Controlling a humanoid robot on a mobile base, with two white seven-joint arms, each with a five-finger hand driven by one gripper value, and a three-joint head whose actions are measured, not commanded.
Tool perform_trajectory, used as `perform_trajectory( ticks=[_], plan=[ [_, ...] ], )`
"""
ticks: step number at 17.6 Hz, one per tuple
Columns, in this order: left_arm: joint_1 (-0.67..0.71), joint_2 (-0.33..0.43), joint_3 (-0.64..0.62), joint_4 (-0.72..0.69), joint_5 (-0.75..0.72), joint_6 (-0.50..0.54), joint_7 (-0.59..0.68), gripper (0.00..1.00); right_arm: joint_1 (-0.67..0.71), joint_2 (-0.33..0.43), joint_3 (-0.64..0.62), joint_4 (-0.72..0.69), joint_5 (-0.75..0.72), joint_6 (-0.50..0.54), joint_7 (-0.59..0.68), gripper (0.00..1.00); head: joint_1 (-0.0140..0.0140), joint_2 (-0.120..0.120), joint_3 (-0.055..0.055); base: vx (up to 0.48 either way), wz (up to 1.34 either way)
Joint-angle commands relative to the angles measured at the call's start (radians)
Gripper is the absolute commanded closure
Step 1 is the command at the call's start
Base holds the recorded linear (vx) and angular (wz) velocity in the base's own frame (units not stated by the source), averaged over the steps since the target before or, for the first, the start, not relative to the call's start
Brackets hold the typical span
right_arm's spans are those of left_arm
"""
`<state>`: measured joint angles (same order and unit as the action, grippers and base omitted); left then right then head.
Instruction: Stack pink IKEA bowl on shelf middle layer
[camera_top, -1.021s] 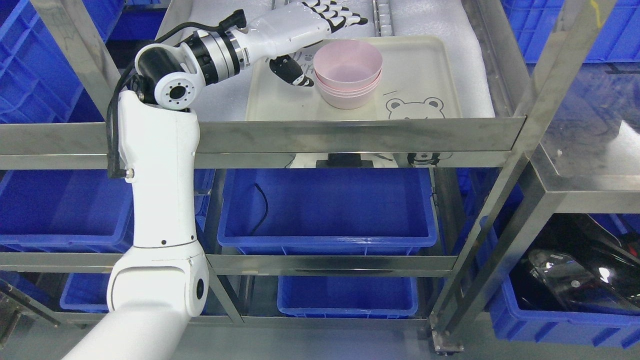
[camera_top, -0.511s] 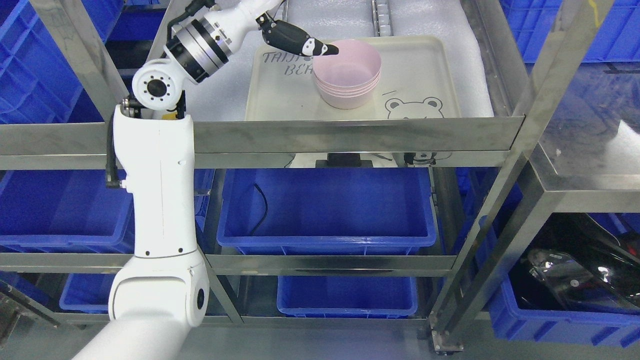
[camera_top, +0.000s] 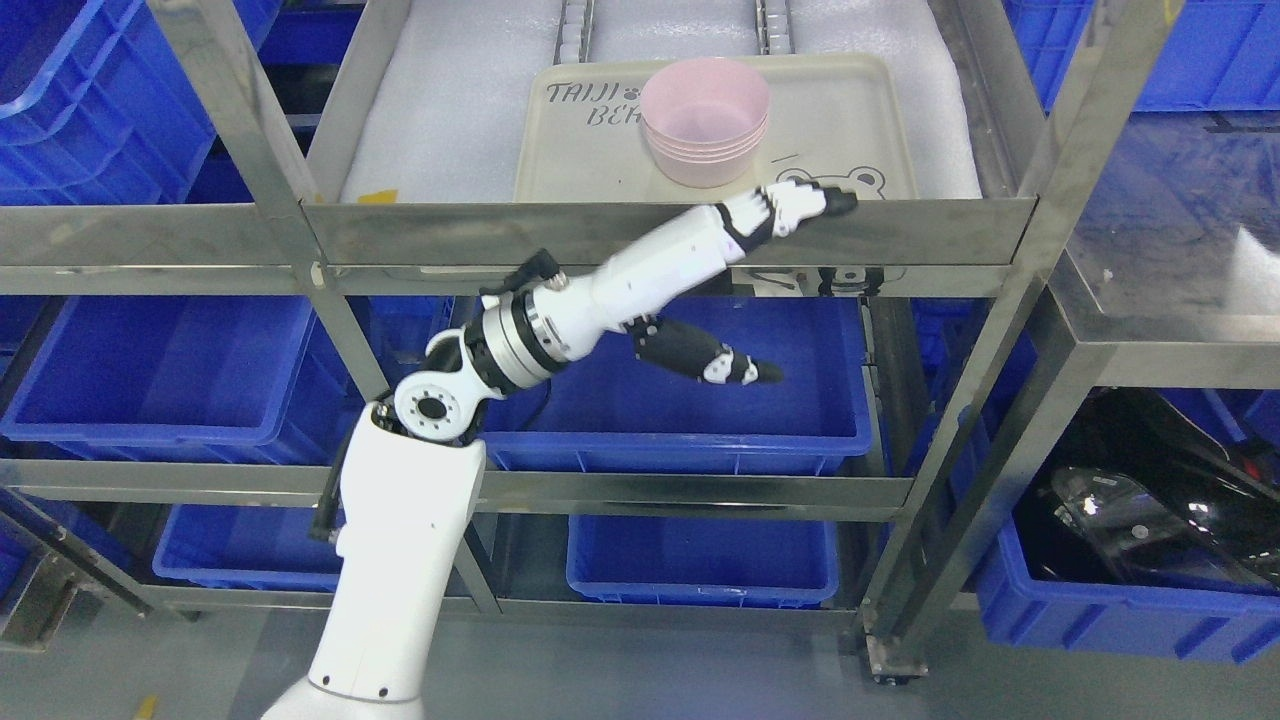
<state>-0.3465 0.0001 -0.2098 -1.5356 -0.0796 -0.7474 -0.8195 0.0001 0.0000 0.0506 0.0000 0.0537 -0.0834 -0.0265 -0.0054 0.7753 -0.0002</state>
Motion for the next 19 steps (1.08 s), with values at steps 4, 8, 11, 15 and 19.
perform_trajectory(
  ticks=[4, 8, 11, 15, 19],
  plan=[
    [0.359, 0.017, -0.024, 0.127, 0.035, -0.038, 0.159, 0.00, 0.023, -0.017, 0.000, -0.017, 0.000, 0.001, 0.000, 0.00, 0.0000, 0.000, 0.000, -0.149, 0.10],
    [0.412, 0.017, 0.085, 0.252, 0.128, 0.070, 0.422, 0.00, 0.023, -0.017, 0.000, -0.017, 0.000, 0.001, 0.000, 0.00, 0.0000, 0.000, 0.000, -0.030, -0.04],
    [0.432, 0.017, 0.108, 0.259, 0.201, 0.201, 0.514, 0.00, 0.023, -0.017, 0.000, -0.017, 0.000, 0.001, 0.000, 0.00, 0.0000, 0.000, 0.000, 0.033, 0.01],
    [0.425, 0.017, 0.112, 0.256, 0.201, 0.307, 0.766, 0.00, 0.023, -0.017, 0.000, -0.017, 0.000, 0.001, 0.000, 0.00, 0.0000, 0.000, 0.000, 0.012, 0.02],
    [0.422, 0.017, 0.110, 0.239, 0.201, 0.322, 0.767, 0.00, 0.023, -0.017, 0.000, -0.017, 0.000, 0.001, 0.000, 0.00, 0.0000, 0.000, 0.000, -0.003, 0.00]
  ],
)
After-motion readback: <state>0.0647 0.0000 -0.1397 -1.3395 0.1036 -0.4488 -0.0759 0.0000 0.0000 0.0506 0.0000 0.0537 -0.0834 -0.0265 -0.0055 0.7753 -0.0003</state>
